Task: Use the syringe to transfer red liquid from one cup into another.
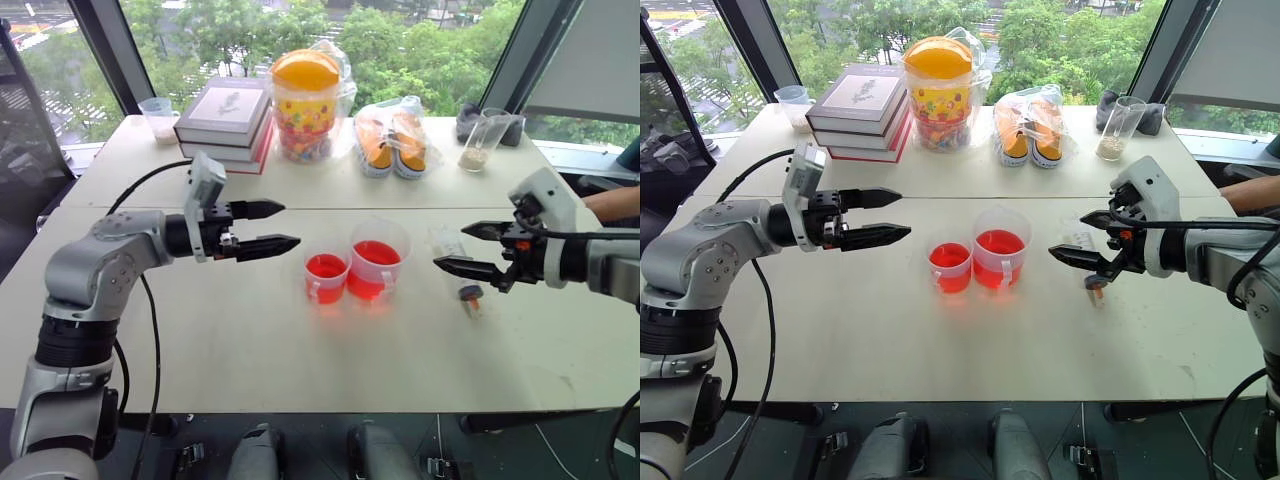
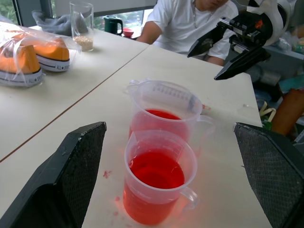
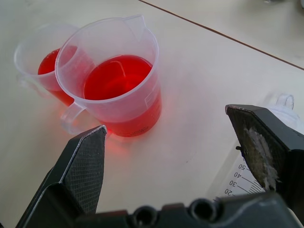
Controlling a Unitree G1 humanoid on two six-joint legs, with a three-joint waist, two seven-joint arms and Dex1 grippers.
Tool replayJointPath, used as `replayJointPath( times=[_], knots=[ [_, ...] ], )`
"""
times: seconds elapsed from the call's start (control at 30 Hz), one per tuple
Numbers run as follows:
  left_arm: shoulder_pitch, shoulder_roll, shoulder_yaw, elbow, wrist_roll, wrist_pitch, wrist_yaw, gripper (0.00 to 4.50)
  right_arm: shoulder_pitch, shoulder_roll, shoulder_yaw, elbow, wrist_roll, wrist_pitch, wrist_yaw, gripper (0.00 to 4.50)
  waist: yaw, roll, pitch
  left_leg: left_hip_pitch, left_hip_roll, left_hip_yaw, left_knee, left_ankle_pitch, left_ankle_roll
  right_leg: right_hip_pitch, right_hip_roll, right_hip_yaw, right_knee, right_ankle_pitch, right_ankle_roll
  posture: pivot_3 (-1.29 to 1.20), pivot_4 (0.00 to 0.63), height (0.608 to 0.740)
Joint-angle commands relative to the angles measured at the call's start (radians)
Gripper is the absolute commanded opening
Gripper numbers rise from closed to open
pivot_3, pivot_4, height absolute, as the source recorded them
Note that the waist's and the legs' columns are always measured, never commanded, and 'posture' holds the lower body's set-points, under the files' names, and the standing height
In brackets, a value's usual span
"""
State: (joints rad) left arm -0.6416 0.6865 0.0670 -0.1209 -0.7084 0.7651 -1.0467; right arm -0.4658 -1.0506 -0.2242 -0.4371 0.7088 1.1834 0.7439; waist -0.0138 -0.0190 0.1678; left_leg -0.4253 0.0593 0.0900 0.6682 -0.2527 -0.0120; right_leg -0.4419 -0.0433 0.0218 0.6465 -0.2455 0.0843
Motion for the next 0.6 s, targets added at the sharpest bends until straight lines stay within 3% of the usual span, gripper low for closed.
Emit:
replayJointPath(
  times=[0.03,0.6],
  knots=[
    [-0.014,0.005,0.025,-0.010,0.003,-0.035,-0.005,4.42,-0.031,-0.022,-0.004,-0.002,-0.011,-0.027,0.003,4.41,0.000,0.000,0.000,0.000,0.000,0.000,0.000,0.000,0.000,0.000,0.000,0.000,0.000,0.000,0.000,0.00,0.150,0.740],
    [-0.022,-0.025,0.042,-0.002,-0.023,-0.044,0.001,4.42,-0.020,-0.054,0.021,0.021,-0.041,-0.067,0.030,4.41,0.000,0.000,0.000,0.000,0.000,0.000,0.000,0.000,0.000,0.000,0.000,0.000,0.000,0.001,0.001,0.00,0.150,0.740]
  ],
)
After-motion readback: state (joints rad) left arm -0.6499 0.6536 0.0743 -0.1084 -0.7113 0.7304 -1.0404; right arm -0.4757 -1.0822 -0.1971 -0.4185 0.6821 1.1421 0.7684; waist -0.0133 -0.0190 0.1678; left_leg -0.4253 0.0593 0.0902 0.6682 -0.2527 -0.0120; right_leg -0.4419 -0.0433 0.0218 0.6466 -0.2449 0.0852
